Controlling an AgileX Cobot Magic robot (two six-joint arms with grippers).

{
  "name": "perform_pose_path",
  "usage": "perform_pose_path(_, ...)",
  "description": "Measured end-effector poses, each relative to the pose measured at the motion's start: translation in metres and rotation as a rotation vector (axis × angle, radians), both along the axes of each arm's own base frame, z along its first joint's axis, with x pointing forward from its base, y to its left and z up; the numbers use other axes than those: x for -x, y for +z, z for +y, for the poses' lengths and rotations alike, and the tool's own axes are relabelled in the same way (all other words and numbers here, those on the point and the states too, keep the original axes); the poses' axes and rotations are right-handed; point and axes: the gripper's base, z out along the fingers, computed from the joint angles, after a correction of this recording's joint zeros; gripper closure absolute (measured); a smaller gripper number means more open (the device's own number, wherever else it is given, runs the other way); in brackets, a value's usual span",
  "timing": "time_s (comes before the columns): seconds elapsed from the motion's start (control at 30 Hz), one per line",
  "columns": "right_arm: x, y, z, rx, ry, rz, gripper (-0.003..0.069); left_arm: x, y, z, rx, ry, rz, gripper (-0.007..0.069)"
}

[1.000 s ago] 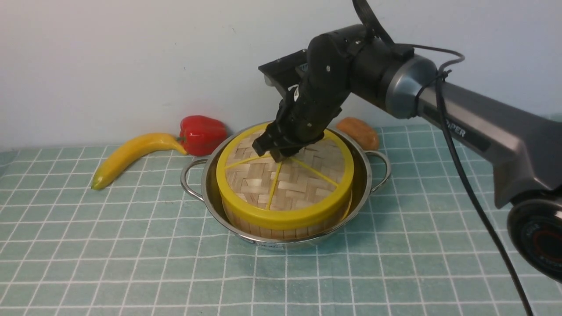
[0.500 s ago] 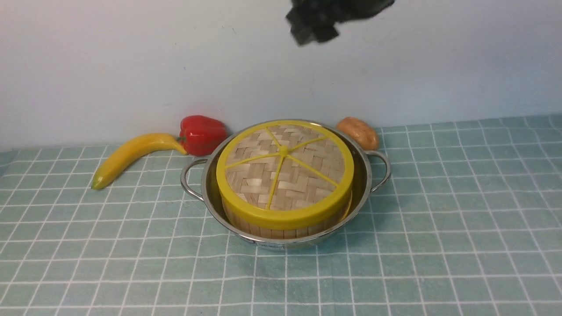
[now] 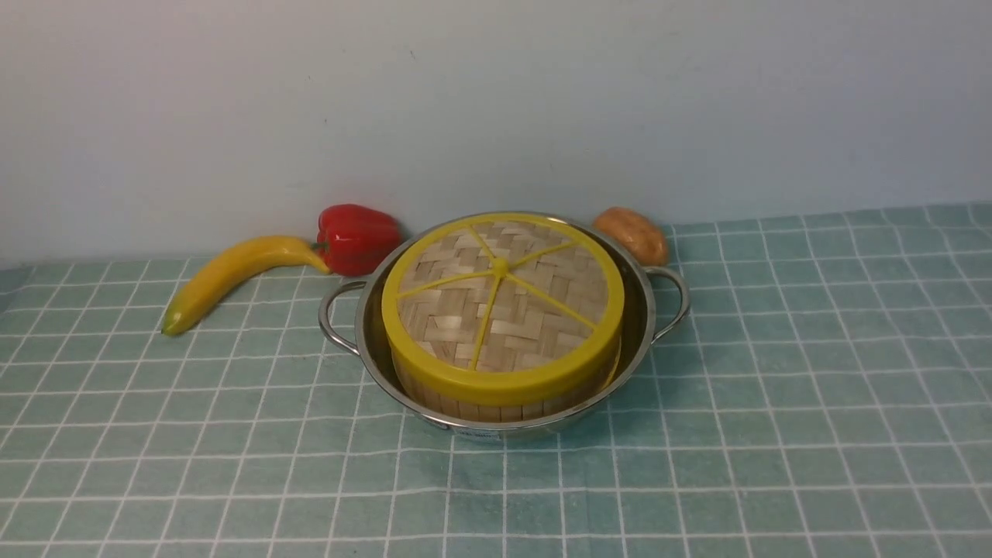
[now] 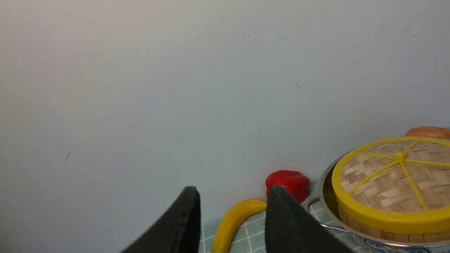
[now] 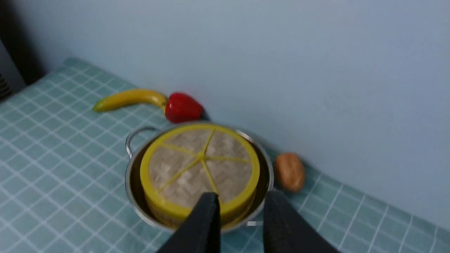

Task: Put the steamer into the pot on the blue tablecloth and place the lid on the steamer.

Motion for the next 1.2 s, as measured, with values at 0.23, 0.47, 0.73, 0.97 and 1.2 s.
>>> perform_pose_path(0.23, 0.04, -0.086, -0.024, -0.066, 0.026, -0.078, 0.0664, 0.0, 0.0, 0.0, 0.001, -0.001, 0.001, 0.0371)
perform_pose_path(0.47, 0.05, -0.154, -0.025, -0.176, 0.056, -0.128, 0.0674, 0.0, 0.0, 0.0, 0.001, -0.001, 0.001, 0.0371)
perform_pose_path(0.73, 0.043, -0.209, -0.024, -0.049, 0.042, -0.036, 0.0664, 0.0, 0.0, 0.0, 0.001, -0.001, 0.001, 0.0371)
perform_pose_path(0.97, 0.046, -0.248, -0.051, -0.033, -0.193, -0.149, 0.0654, 0.0, 0.0, 0.0, 0.004, -0.002, 0.002, 0.0371)
perform_pose_path(1.2, 0.059, -0.288, -0.071, -0.043, -0.433, -0.23, 0.0645, 0.0, 0.0, -0.001, 0.011, -0.007, 0.004, 0.0371)
